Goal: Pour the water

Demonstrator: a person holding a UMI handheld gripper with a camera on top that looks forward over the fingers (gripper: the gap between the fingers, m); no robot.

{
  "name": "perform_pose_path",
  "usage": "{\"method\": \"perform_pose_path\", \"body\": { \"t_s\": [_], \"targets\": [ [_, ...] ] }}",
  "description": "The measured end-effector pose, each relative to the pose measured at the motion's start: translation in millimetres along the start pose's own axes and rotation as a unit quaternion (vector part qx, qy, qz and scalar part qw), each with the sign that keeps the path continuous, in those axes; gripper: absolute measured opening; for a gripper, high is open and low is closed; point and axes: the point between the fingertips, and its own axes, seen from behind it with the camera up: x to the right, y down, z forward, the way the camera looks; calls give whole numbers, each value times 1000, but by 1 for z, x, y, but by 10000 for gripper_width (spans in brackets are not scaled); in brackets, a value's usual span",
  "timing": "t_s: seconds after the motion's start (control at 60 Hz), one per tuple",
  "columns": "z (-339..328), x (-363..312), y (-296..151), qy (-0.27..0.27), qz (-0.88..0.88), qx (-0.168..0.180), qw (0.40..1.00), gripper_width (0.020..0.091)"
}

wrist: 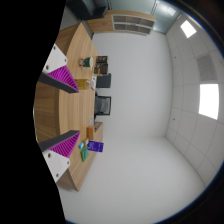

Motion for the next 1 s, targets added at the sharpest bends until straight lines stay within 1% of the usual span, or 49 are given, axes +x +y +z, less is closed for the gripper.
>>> {"method": "perform_pose_path", "body": {
  "t_s": [0.217, 0.317, 0.367, 0.55, 0.717, 0.833, 0.867, 1.0],
  "targets": [
    [12, -14, 6, -11, -2, -10, 1000, 829],
    [35, -36, 23, -19, 3, -17, 1000, 826],
    [54, -44, 35, -27, 8, -19, 999, 828],
    [141, -115, 80, -59, 8, -41, 997, 828],
    [229, -158, 104, -73, 3, -50, 996, 832],
    [270, -182, 111, -92, 1, -53, 994, 838],
    [279, -185, 110, -91, -1, -52, 994, 842],
    [316, -184, 110, -53, -7, -53, 997, 849]
  ]
}}
